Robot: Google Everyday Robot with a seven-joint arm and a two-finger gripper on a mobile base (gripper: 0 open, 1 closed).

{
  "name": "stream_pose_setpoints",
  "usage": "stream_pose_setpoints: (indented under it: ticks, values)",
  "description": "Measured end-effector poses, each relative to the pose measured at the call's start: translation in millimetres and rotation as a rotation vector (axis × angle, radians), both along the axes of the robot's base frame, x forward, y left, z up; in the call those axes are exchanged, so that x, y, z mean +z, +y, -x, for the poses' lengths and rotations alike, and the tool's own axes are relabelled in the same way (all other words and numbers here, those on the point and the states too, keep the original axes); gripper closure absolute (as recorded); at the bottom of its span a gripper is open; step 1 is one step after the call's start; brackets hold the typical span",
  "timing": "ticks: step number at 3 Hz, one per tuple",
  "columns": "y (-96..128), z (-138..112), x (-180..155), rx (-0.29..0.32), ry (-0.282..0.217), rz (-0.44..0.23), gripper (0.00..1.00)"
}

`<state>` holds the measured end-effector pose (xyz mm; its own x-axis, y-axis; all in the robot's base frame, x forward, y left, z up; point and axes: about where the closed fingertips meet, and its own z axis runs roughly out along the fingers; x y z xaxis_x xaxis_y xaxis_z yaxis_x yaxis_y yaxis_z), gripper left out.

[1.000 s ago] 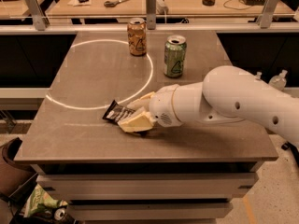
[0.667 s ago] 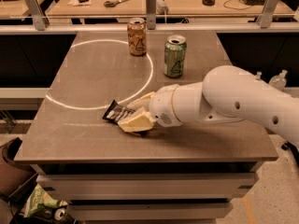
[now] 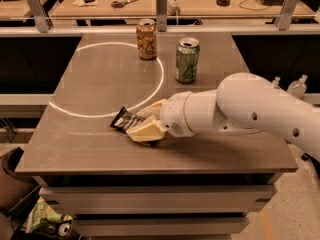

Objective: Pick rxbar chocolate

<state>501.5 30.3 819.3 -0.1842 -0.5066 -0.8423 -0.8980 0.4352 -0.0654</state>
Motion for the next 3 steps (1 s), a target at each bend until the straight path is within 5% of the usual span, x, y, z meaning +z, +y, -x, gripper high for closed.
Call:
stream_pose_setpoints:
  ticks: [3]
  values:
    - [0.0, 0.0, 1.4, 0.0, 0.0, 0.0, 1.0]
